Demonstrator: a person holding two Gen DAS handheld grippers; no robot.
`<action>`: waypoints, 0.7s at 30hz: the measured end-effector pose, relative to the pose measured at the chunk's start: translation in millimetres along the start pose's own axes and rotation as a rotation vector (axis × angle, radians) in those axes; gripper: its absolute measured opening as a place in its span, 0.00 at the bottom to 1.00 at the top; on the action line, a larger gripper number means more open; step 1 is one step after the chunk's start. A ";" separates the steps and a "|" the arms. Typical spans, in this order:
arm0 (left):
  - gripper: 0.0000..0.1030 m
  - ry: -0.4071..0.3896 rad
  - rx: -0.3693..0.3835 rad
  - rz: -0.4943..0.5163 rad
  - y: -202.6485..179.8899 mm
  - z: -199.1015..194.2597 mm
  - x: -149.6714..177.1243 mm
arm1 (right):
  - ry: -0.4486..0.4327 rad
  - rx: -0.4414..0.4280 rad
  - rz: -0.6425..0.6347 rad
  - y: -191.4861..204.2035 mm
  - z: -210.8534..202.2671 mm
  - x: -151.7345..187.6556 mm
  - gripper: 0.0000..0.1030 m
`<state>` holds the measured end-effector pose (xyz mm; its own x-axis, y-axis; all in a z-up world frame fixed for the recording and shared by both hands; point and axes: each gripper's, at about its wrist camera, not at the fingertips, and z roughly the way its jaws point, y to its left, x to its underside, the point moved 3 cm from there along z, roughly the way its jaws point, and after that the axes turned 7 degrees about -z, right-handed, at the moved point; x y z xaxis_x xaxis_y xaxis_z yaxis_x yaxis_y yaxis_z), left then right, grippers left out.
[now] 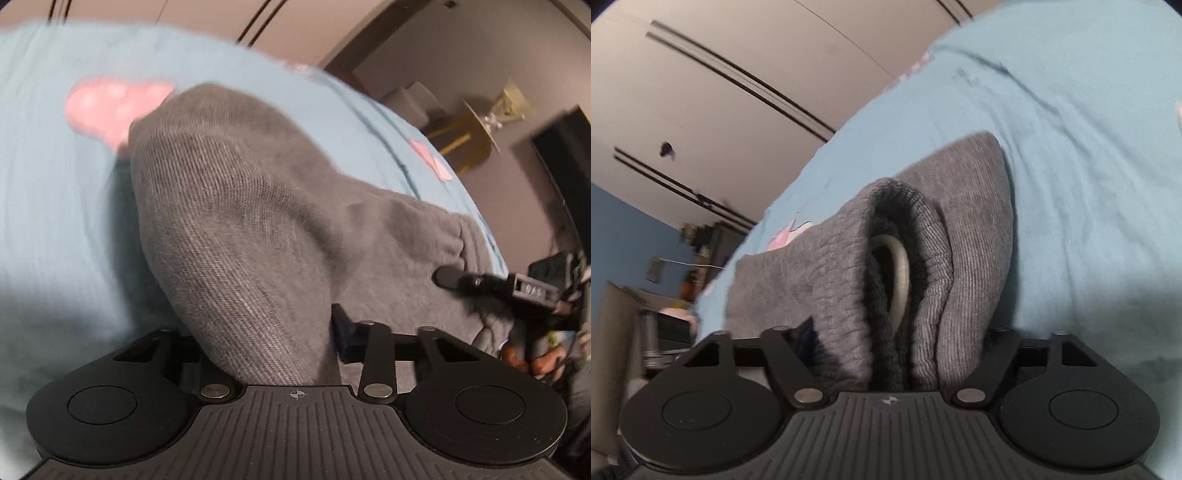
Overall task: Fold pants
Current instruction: 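Open both grippers and release the folded pants, then lift away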
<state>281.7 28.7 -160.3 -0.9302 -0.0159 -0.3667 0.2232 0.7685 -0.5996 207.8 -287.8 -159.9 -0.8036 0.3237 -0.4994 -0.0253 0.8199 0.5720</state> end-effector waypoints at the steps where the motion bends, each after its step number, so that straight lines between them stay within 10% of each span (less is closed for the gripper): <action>1: 0.35 -0.009 0.003 0.003 -4.5 -3.7 -1.4 | -0.016 0.001 -0.008 6.4 -4.8 -1.1 0.62; 10: 0.33 -0.184 -0.007 0.116 -37.9 -45.8 -27.8 | -0.154 -0.058 -0.108 63.9 -23.9 -42.7 0.58; 13: 0.56 -0.221 -0.064 0.018 -24.2 -51.2 -45.9 | -0.196 -0.060 -0.114 66.6 -18.7 -65.9 0.59; 15: 0.94 -0.248 -0.284 -0.067 -5.2 -52.1 -50.5 | -0.220 0.050 -0.168 67.5 -13.3 -78.6 0.72; 18: 0.95 -0.261 -0.403 -0.079 13.4 -58.5 -35.3 | -0.199 0.393 -0.240 63.9 -8.9 -86.3 0.96; 21: 0.95 -0.256 -0.391 -0.098 22.5 -66.1 -10.2 | -0.212 0.461 -0.279 62.5 -14.3 -75.0 0.96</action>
<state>276.9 88.4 -123.0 -0.8287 -0.2199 -0.5147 -0.0344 0.9379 -0.3452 258.0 -267.5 -77.4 -0.6659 0.1146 -0.7372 0.0813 0.9934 0.0810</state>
